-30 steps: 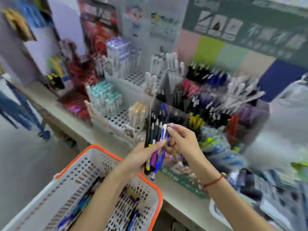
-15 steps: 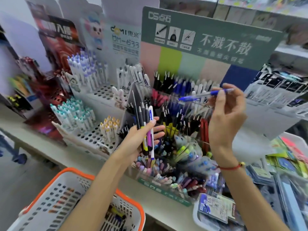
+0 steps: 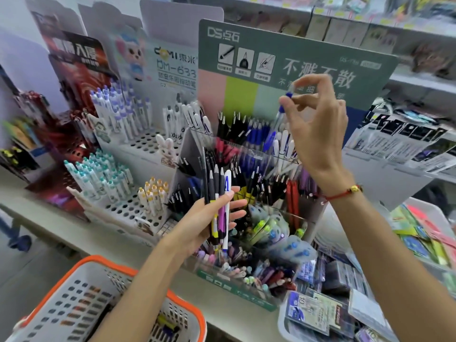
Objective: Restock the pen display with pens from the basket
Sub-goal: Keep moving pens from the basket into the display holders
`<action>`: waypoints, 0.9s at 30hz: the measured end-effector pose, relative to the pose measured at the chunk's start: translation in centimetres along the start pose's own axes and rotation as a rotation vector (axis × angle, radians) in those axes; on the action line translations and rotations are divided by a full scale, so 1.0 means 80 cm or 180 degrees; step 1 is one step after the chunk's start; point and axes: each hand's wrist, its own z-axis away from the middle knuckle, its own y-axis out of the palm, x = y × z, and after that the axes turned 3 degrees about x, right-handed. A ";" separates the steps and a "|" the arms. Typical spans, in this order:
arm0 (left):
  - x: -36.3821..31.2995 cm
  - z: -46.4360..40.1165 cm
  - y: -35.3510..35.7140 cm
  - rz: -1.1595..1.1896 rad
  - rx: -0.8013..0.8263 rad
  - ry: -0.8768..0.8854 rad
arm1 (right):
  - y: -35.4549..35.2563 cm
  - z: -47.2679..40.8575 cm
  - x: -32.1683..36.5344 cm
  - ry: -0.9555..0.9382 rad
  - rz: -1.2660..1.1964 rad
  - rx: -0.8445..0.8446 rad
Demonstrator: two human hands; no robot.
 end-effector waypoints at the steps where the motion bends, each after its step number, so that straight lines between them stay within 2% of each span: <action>1: 0.000 0.001 0.000 0.0009 0.0013 0.0002 | 0.000 0.001 0.002 0.0030 -0.0132 -0.0121; 4: -0.001 0.002 0.002 0.0015 0.0009 0.0010 | 0.007 0.005 -0.002 -0.0045 -0.0048 -0.0181; 9: -0.003 0.002 0.008 0.0034 0.0016 -0.0011 | 0.026 0.018 -0.028 0.0056 0.0439 0.0489; 13: -0.002 0.002 0.009 -0.0009 0.0060 0.0007 | 0.018 0.021 -0.034 0.0199 0.0874 0.0550; 16: -0.004 0.003 0.013 -0.0054 0.0124 0.0038 | 0.013 0.008 -0.027 0.0240 0.1283 0.1091; 18: -0.004 0.002 0.016 -0.0058 0.0148 0.0068 | 0.007 0.005 -0.018 0.0126 0.1465 0.1189; 21: -0.005 0.002 0.019 -0.0095 0.0095 0.0219 | 0.003 0.032 0.015 -0.0045 0.1055 0.1012; 25: -0.010 0.004 0.018 -0.0047 -0.0023 0.0407 | 0.025 0.076 0.042 0.0682 0.0010 0.2395; 27: -0.014 0.007 0.011 0.0019 -0.0036 0.0450 | 0.033 0.071 0.044 0.0958 -0.0481 0.2595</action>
